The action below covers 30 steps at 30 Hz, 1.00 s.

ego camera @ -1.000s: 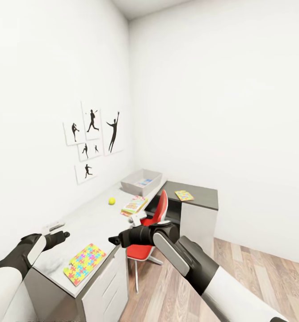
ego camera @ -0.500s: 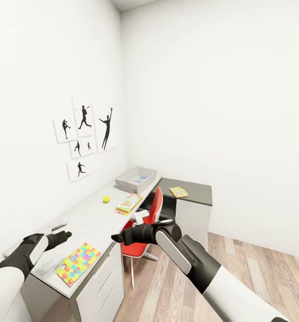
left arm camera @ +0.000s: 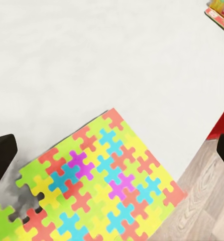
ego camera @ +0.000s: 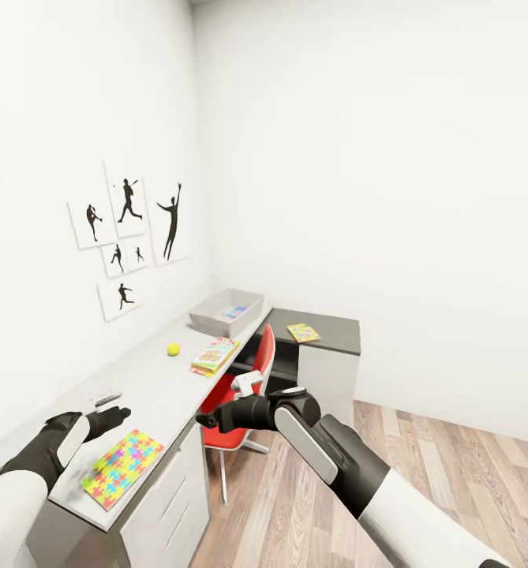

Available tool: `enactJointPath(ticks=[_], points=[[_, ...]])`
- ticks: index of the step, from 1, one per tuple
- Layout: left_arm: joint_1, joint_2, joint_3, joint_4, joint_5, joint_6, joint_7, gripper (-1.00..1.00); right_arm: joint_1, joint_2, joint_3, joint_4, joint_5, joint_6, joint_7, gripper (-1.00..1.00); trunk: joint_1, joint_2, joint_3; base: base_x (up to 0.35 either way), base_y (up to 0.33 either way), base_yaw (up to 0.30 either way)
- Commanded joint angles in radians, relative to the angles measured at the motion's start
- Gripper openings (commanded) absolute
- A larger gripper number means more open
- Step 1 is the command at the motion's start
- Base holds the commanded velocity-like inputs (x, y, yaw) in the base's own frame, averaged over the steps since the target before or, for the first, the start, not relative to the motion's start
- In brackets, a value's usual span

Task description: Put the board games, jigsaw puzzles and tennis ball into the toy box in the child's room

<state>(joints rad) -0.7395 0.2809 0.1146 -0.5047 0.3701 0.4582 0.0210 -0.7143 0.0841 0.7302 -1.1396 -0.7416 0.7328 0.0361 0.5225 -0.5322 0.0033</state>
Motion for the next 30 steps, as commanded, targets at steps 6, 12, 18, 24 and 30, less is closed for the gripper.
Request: enactJointPath(ticks=[6,12,18,24,30], points=[[0.001,0.0,0.002,-0.002,0.009,0.003,0.002,1.0,-0.001,0.0,0.0,0.0,0.004,0.004,0.004,1.0,0.0,-0.001,-0.01,0.0,0.0,-0.096],[0.0,0.0,0.002,-0.002,0.009,0.002,0.002,1.0,-0.001,0.0,0.0,0.0,0.004,0.003,0.004,1.0,0.0,-0.001,-0.019,0.0,0.0,-0.017],[0.0,0.001,0.001,-0.002,0.01,0.001,0.001,1.0,-0.001,0.003,0.001,0.0,0.004,0.002,0.003,1.0,0.0,-0.001,-0.029,0.0,0.0,0.03],[0.0,0.002,0.0,-0.002,0.01,-0.008,-0.001,1.0,-0.001,0.006,0.001,0.0,0.005,0.002,0.002,1.0,0.0,-0.001,-0.038,0.0,0.0,0.138],[0.001,0.001,0.0,-0.002,0.01,-0.011,-0.001,1.0,-0.001,0.001,0.0,0.0,0.004,0.001,0.004,1.0,0.0,-0.001,-0.042,0.001,0.0,0.068]])
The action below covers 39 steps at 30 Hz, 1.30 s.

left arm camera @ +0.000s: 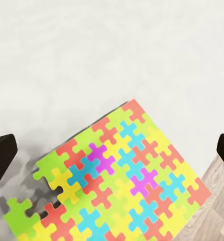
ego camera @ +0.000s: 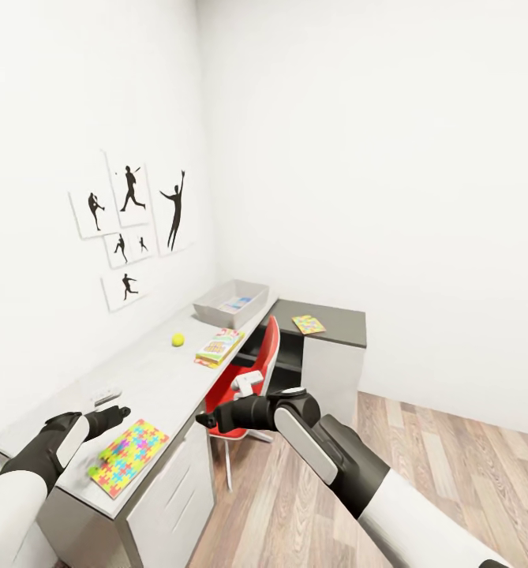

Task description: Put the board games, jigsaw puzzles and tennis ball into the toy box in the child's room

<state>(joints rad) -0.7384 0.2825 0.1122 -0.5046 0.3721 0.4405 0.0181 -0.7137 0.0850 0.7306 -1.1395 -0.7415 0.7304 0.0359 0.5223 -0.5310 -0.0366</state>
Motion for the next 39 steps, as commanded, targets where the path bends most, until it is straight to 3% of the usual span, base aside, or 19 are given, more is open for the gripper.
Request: enactJointPath(ticks=[1,24,39], points=[[-0.001,0.0,0.003,-0.002,0.008,0.006,0.002,1.0,-0.001,0.0,0.0,0.0,0.004,0.004,0.004,1.0,0.001,-0.002,-0.002,0.036,0.0,0.017],[0.0,-0.002,0.003,-0.002,0.008,0.007,0.003,1.0,-0.001,0.001,0.0,0.0,0.004,-0.002,0.004,1.0,0.001,-0.002,-0.004,0.098,0.0,0.002],[0.001,-0.002,0.003,-0.002,0.008,0.006,0.002,1.0,-0.001,0.001,0.0,0.0,0.004,-0.002,0.004,1.0,0.001,-0.002,-0.023,0.029,0.0,0.0]])
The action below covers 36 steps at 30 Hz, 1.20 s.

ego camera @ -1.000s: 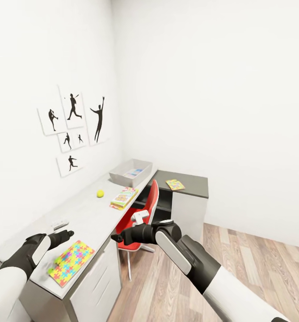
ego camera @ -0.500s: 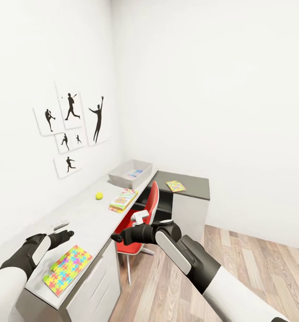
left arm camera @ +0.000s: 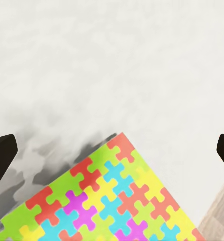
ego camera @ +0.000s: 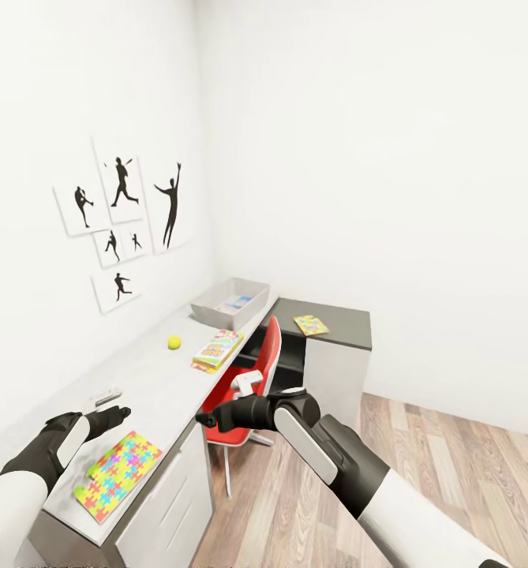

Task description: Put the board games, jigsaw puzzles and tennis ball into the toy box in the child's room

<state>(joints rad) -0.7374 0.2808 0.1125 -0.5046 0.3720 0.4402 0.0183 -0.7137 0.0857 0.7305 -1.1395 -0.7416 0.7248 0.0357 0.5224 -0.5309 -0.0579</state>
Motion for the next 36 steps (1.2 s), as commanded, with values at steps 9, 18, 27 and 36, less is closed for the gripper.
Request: enactJointPath(ticks=[9,18,27,36], points=[[-0.001,0.0,0.003,-0.002,0.007,0.008,0.003,1.0,-0.001,0.0,0.0,0.0,0.004,0.004,0.003,1.0,0.0,-0.002,-0.016,0.0,0.0,0.0],[0.0,0.0,0.003,-0.002,0.007,0.008,0.003,1.0,-0.001,0.002,0.0,0.0,0.005,0.004,0.002,1.0,0.0,-0.002,-0.031,0.0,0.0,0.0],[0.0,0.0,0.004,-0.002,0.007,0.007,0.003,1.0,-0.001,0.002,0.0,0.0,0.005,0.004,0.003,1.0,0.0,-0.002,-0.045,0.0,0.0,0.0],[-0.001,-0.002,-0.012,-0.002,0.007,0.006,0.005,1.0,-0.001,0.002,0.0,0.0,0.005,0.004,0.003,1.0,0.0,-0.002,-0.059,0.0,0.0,0.0]])
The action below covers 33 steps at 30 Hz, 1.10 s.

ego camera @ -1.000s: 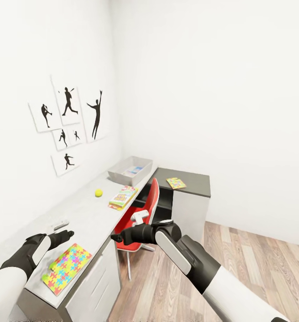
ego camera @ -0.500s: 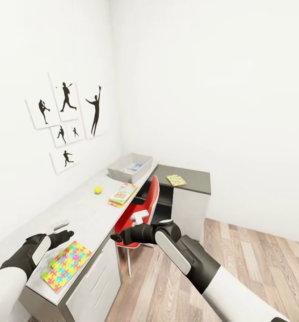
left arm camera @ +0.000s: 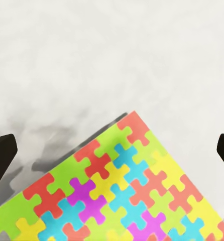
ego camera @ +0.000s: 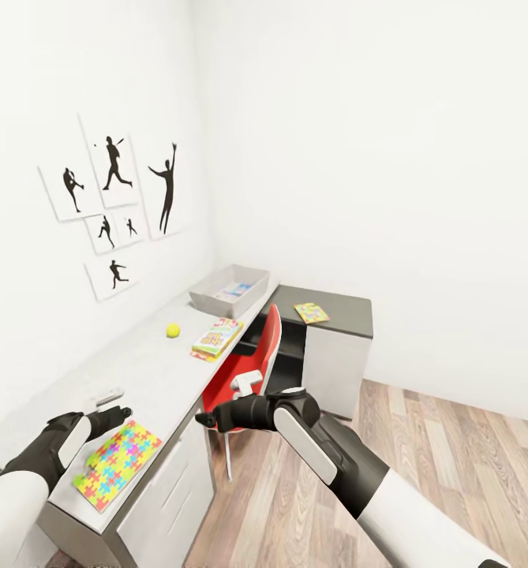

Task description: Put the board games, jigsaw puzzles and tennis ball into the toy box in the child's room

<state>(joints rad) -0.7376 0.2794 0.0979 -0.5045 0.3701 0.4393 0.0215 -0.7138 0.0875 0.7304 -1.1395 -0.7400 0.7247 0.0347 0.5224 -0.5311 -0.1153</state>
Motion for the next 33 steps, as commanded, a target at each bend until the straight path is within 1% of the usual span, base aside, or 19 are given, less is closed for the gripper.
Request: enactJointPath(ticks=[1,4,6,7,8,11,13,16,33], points=[[0.0,0.0,-0.004,-0.002,0.009,0.006,0.003,1.0,-0.001,0.0,0.0,0.0,0.004,0.004,0.004,1.0,0.0,-0.002,-0.004,0.0,0.0,0.0],[-0.001,0.0,-0.038,-0.001,0.009,-0.008,0.015,1.0,-0.001,0.001,0.0,0.0,0.005,0.004,0.004,1.0,0.0,-0.002,-0.008,0.0,0.0,0.0],[-0.001,-0.002,-0.052,0.002,0.009,-0.023,0.027,1.0,-0.001,0.001,0.001,0.0,0.006,0.004,0.004,1.0,0.0,-0.002,-0.012,0.0,0.0,0.0],[-0.001,-0.007,-0.063,0.003,0.01,-0.039,0.045,1.0,-0.001,0.001,0.001,0.0,0.007,0.004,0.004,1.0,0.0,-0.002,-0.013,0.0,0.0,0.0],[-0.001,-0.011,-0.067,0.004,0.01,-0.046,0.056,1.0,-0.001,0.001,0.001,0.0,0.007,0.004,0.004,1.0,0.0,-0.002,-0.015,0.0,0.0,0.0],[-0.001,-0.023,-0.079,0.005,0.01,-0.068,0.115,1.0,-0.001,0.001,0.001,0.0,0.009,0.004,0.004,1.0,0.0,-0.002,-0.02,0.0,0.0,0.0],[-0.001,-0.026,-0.081,0.006,0.01,-0.073,0.137,1.0,-0.001,0.0,0.001,0.0,0.01,0.003,0.004,1.0,0.0,-0.002,-0.023,0.0,0.0,0.0],[0.0,-0.028,-0.083,0.006,0.01,-0.077,0.15,1.0,-0.001,-0.001,0.001,0.0,0.011,0.003,0.004,1.0,0.0,-0.002,-0.027,0.0,0.0,0.0],[0.0,-0.031,-0.084,0.006,0.01,-0.095,0.159,1.0,-0.001,-0.002,0.001,0.0,0.011,0.002,0.004,1.0,0.0,-0.002,-0.055,0.0,0.0,0.0]])
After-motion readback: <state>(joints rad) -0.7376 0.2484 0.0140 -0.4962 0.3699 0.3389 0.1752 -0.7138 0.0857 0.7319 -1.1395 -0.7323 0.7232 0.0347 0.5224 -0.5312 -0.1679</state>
